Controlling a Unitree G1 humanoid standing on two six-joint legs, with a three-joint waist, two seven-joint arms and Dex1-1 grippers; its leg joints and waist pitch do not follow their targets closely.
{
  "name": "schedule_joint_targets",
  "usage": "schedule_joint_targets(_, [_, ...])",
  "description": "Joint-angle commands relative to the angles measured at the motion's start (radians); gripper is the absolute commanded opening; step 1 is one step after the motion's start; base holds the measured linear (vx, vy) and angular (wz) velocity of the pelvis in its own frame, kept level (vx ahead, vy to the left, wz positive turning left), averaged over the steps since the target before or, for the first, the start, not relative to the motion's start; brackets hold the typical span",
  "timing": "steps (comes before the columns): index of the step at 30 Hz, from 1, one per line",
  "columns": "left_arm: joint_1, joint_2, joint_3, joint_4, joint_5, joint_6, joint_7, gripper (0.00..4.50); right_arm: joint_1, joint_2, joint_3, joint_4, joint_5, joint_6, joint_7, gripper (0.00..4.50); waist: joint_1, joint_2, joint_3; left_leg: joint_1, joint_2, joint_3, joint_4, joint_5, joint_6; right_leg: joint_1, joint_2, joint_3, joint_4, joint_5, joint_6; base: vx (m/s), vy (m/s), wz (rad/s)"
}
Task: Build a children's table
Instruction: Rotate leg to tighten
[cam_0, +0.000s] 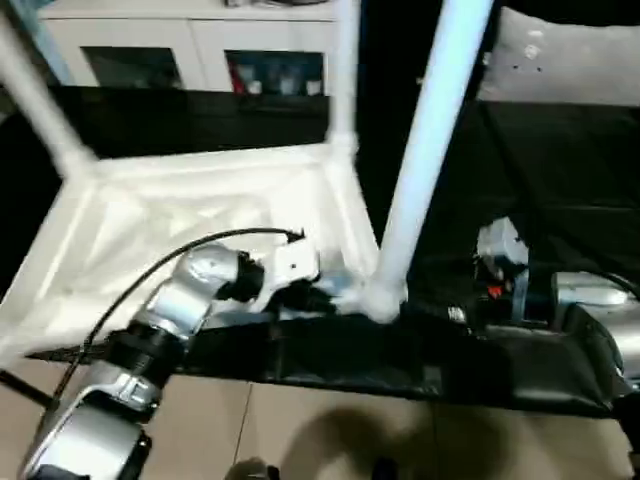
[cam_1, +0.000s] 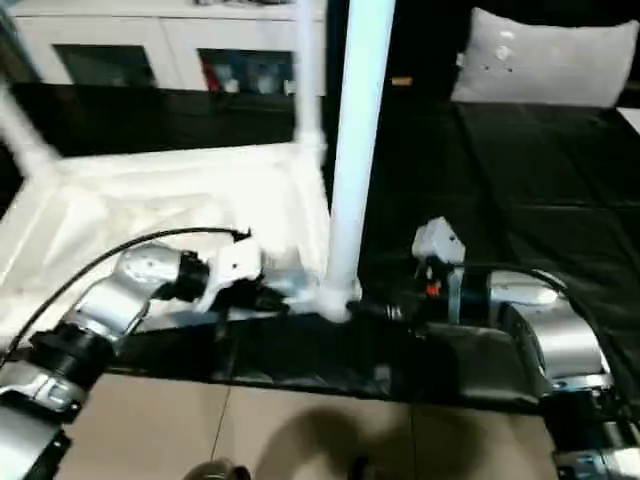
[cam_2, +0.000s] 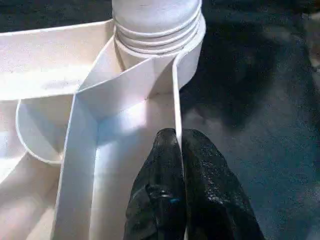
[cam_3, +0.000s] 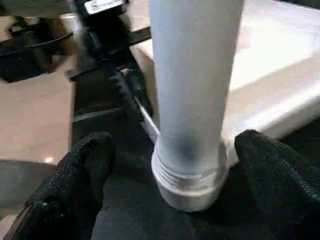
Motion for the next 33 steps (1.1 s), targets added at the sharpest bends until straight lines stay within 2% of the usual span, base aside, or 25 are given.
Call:
schedule_joint_targets(1, [-0.037, 0.005, -0.035, -0.011, -0.003, -0.071, -0.077, 0.00, -0.005, -0.012, 0.027, -0.008, 0.004, -0.017, 0.052, 3.80, -0.001, -0.013, -0.087, 0.008, 0.030, -0.002, -0.076, -0.220, 0.095, 0.069, -0.055, 0.062, -0.082, -0.449, -0.052, 0.000, 0.000, 0.00])
schedule_joint_targets(3, [-0.047, 0.006, -0.048, 0.009, -0.008, -0.114, -0.120, 0.00, -0.016, -0.015, 0.056, 0.008, -0.012, -0.035, 0.084, 3.58, 0.005, -0.014, -0.088, 0.010, 0.032, 0.000, -0.076, -0.213, 0.091, 0.068, -0.056, 0.064, -0.080, -0.439, -0.058, 0.000, 0.000, 0.00])
schedule_joint_targets(7, [-0.055, 0.005, -0.063, 0.017, -0.012, -0.147, -0.159, 0.00, -0.026, -0.007, 0.078, 0.034, -0.030, -0.061, 0.102, 3.24, 0.015, -0.017, -0.089, 0.008, 0.030, 0.000, -0.077, -0.203, 0.081, 0.070, -0.057, 0.063, -0.079, -0.455, -0.055, 0.000, 0.000, 0.00])
schedule_joint_targets(12, [-0.063, -0.006, -0.069, 0.036, -0.011, -0.183, -0.180, 0.00, -0.032, 0.003, 0.091, 0.033, -0.012, -0.050, 0.123, 2.80, 0.017, -0.017, -0.090, 0.008, 0.031, 0.001, -0.076, -0.198, 0.081, 0.071, -0.057, 0.063, -0.080, -0.453, -0.053, 0.000, 0.000, 0.00])
schedule_joint_targets(19, [-0.067, -0.011, -0.072, 0.056, -0.010, -0.207, -0.188, 0.00, -0.031, 0.012, 0.095, 0.037, 0.001, -0.042, 0.134, 2.13, 0.017, -0.018, -0.089, 0.008, 0.028, 0.002, -0.076, -0.198, 0.076, 0.071, -0.054, 0.059, -0.085, -0.476, -0.032, 0.000, 0.000, 0.00])
schedule_joint_targets(23, [-0.066, -0.011, -0.068, 0.064, -0.011, -0.208, -0.185, 0.00, -0.017, 0.010, 0.099, 0.015, 0.016, -0.020, 0.146, 2.04, 0.017, -0.018, -0.089, 0.009, 0.028, 0.002, -0.075, -0.204, 0.074, 0.070, -0.054, 0.058, -0.087, -0.485, -0.029, 0.000, 0.000, 0.00])
schedule_joint_targets(27, [-0.066, -0.016, -0.048, 0.076, -0.013, -0.176, -0.145, 0.00, 0.005, 0.018, 0.086, -0.027, 0.055, 0.036, 0.140, 2.00, 0.018, -0.019, -0.090, 0.010, 0.028, 0.003, -0.075, -0.201, 0.073, 0.070, -0.054, 0.057, -0.088, -0.488, -0.024, 0.000, 0.000, 0.00])
schedule_joint_targets(30, [-0.062, -0.021, -0.028, 0.068, -0.008, -0.107, -0.084, 0.00, 0.023, 0.039, 0.073, -0.069, 0.084, 0.100, 0.092, 2.00, 0.019, -0.017, -0.087, 0.012, 0.027, 0.003, -0.076, -0.207, 0.068, 0.068, -0.053, 0.056, -0.092, -0.505, -0.017, 0.000, 0.000, 0.00])
schedule_joint_targets(33, [-0.052, -0.026, -0.013, 0.045, -0.005, -0.048, -0.038, 0.00, 0.023, 0.066, 0.064, -0.077, 0.072, 0.134, 0.019, 2.00, 0.012, -0.017, -0.080, 0.018, 0.021, 0.004, -0.074, -0.239, 0.050, 0.066, -0.051, 0.046, -0.105, -0.571, 0.012, 0.000, 0.000, 0.00])
